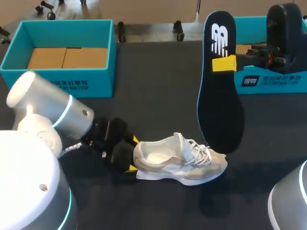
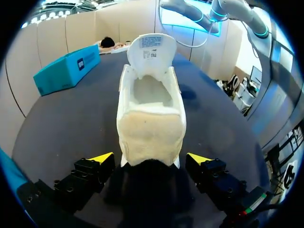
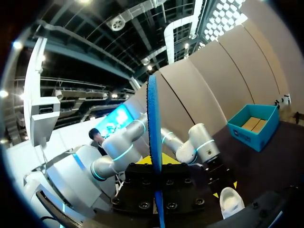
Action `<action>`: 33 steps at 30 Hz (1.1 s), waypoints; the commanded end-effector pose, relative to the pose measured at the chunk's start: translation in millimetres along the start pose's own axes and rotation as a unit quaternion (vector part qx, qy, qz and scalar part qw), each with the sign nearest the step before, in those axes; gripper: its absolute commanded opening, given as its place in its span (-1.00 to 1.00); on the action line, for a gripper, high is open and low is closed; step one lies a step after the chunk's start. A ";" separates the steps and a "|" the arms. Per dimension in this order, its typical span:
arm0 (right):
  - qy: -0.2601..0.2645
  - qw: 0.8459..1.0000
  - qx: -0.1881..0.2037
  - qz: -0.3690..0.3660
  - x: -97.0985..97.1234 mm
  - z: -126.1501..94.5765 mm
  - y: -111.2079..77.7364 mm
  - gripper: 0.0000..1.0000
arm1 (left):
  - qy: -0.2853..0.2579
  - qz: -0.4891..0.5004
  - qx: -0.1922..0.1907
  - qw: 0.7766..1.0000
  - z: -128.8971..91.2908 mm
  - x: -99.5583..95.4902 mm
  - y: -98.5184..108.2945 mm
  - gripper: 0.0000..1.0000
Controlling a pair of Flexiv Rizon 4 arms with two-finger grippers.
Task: Take the shoe out of the shoebox, open the shoe tongue, remove and reinsert the insole, then place the shoe into the shoebox
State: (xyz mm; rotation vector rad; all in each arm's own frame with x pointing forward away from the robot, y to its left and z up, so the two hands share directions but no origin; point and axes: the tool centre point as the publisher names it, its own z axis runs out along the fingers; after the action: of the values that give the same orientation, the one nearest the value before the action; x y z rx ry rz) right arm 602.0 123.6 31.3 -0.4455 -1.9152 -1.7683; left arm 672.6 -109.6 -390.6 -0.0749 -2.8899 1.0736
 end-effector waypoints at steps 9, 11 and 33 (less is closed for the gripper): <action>0.001 1.000 0.002 0.001 -2.0 2.1 1.0 -1.00 | -0.052 0.012 -0.215 0.975 -11.8 8.1 -11.3 1.00; 0.001 1.000 0.002 0.001 -2.0 2.1 1.0 -1.00 | -0.052 0.012 -0.215 0.975 -11.8 8.1 -11.3 1.00; 0.001 1.000 0.002 0.001 -2.0 2.1 1.0 -1.00 | -0.073 0.006 -0.267 0.961 -18.0 -3.5 -15.8 1.00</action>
State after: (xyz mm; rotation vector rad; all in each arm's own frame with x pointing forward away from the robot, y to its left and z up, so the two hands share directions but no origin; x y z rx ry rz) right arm 602.0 123.7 31.3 -0.4455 -1.9152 -1.7681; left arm 677.0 -106.7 -369.5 -0.0404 -3.2180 0.3582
